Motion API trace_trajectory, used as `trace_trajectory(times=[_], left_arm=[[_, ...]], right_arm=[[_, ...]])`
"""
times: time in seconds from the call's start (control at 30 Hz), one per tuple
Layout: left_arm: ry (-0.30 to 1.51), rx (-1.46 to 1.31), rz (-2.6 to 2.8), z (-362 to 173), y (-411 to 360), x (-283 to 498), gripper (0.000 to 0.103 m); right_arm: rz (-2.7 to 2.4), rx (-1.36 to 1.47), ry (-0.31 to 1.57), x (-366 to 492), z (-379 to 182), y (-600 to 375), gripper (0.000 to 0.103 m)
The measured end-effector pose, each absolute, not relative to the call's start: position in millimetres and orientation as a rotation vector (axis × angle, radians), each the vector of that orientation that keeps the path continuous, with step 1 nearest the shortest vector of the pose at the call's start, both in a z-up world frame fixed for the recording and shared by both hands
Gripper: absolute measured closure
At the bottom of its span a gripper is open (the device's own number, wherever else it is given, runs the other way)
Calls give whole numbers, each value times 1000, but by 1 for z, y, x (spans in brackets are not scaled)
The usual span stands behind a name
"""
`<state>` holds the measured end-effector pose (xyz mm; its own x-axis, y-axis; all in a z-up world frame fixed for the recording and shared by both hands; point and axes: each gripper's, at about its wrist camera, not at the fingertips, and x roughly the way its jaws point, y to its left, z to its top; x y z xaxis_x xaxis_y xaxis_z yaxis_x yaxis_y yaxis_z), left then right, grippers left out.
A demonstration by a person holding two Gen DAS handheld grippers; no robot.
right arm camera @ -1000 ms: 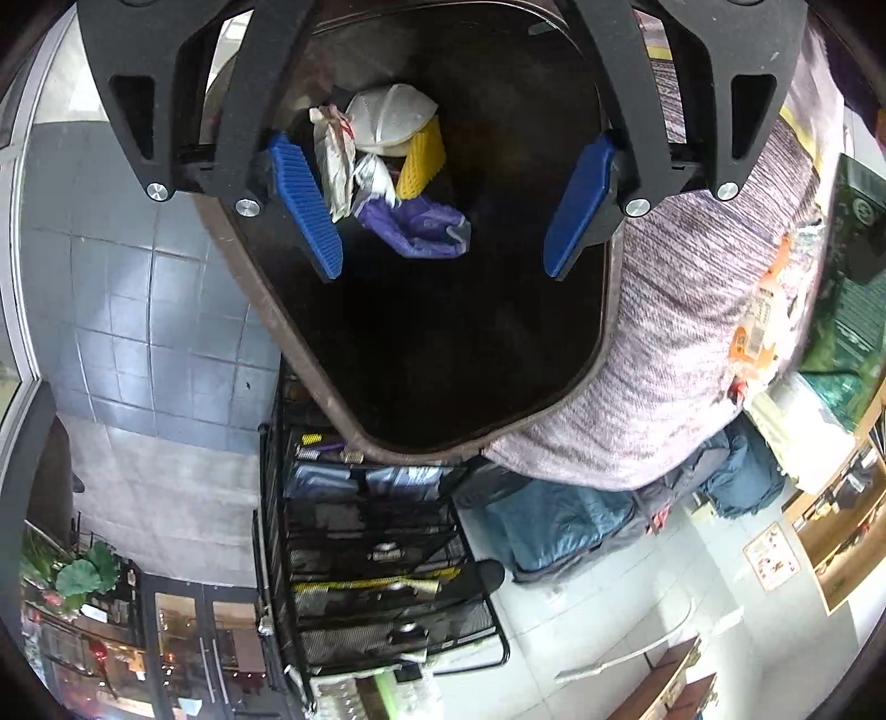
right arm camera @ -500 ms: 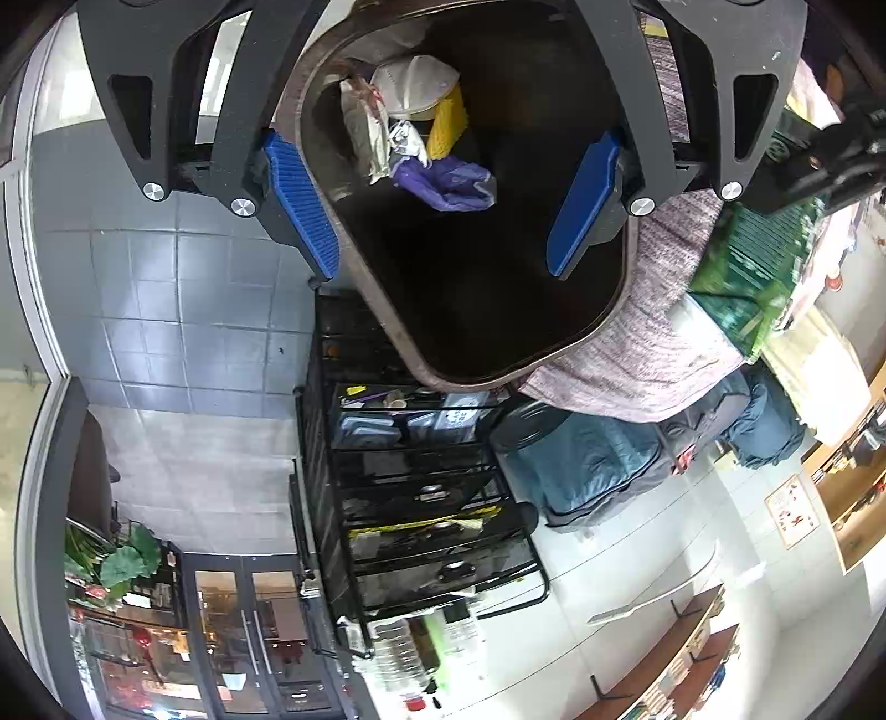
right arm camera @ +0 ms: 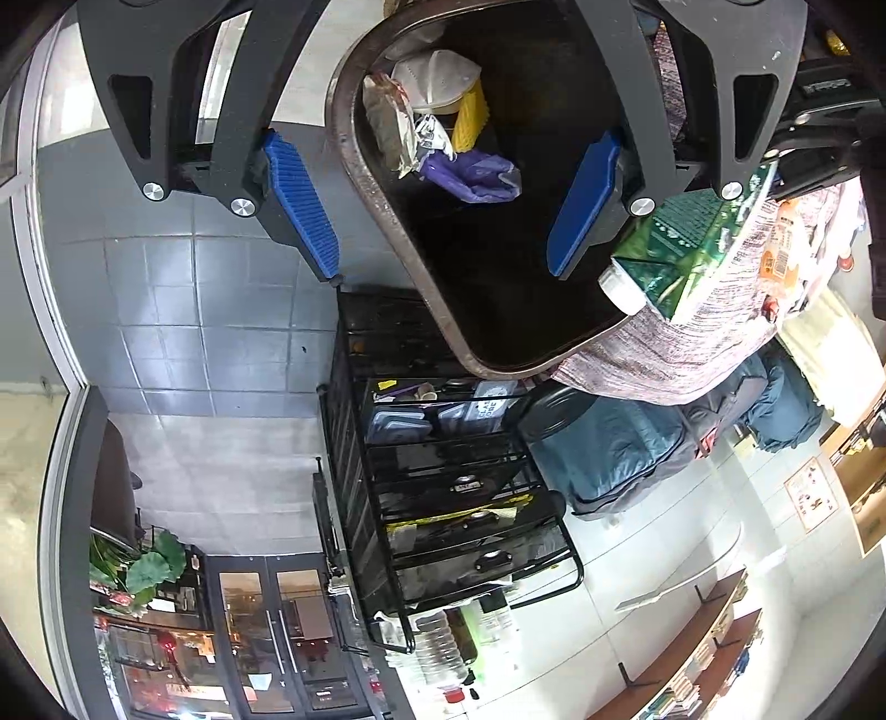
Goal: Collect trash
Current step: 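Carry the wrapper and carton over the brown bin and open both grippers to drop them, then move both open tools back over the bed toward the orange peel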
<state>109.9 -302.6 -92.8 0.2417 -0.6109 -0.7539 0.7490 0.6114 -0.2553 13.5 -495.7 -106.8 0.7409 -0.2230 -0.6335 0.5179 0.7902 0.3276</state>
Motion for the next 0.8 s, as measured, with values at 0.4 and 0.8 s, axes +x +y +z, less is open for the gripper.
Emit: trace_trajectory(times=[0.4,0.8], left_arm=[[928,215,-907,-96,-305,107,21],[775,195,-860,-59,-270,83,10]], right_arm=[[-428,518,608,13,-107,-497,25],[-369,498,580,18,-99,-482,24]])
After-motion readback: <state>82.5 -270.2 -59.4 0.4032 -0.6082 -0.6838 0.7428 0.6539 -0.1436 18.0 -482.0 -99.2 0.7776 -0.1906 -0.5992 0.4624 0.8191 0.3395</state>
